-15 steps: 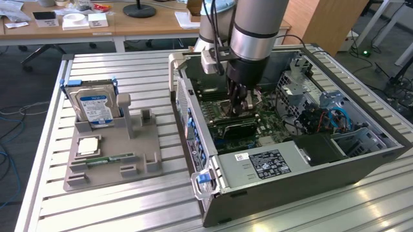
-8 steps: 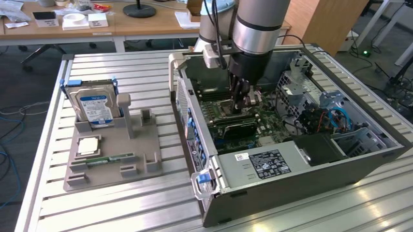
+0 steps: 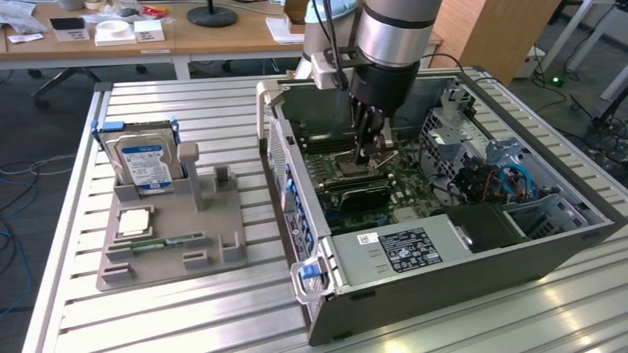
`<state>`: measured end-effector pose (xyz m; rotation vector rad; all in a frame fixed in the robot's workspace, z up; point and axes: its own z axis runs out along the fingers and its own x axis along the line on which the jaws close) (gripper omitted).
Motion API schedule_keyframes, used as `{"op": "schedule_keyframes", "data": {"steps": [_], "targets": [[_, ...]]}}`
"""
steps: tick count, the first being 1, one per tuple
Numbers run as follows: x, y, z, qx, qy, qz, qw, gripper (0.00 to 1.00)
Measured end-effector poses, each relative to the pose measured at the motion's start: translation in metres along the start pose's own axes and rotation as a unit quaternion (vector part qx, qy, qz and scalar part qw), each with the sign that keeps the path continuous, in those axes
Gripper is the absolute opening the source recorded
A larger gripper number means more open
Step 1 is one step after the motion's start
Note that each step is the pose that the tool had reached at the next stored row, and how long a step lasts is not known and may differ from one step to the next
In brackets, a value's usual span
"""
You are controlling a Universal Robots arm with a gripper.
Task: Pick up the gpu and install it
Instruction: 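Press down on the gpu until it lock into place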
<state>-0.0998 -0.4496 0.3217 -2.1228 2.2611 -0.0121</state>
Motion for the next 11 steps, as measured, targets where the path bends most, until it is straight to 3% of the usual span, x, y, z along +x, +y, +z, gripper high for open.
{"op": "schedule_keyframes", "data": {"steps": [4, 11], "targets": [[-0.0006, -0.0003, -0.0077, 0.0000, 0.0000, 0.000, 1.0000, 0.11], [-0.0007, -0.0003, -0.0084, 0.0000, 0.0000, 0.000, 1.0000, 0.11]]}}
